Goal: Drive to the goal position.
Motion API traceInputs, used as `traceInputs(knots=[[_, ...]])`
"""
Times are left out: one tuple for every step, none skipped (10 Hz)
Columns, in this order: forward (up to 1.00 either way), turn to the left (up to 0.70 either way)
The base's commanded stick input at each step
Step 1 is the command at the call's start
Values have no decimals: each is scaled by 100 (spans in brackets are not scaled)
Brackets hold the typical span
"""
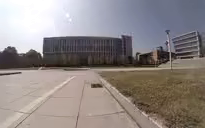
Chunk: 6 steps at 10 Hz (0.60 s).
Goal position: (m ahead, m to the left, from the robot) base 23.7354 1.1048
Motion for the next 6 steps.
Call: traceInputs(knots=[[4,0],[4,0],[4,0],[4,0],[4,0],[4,0]])
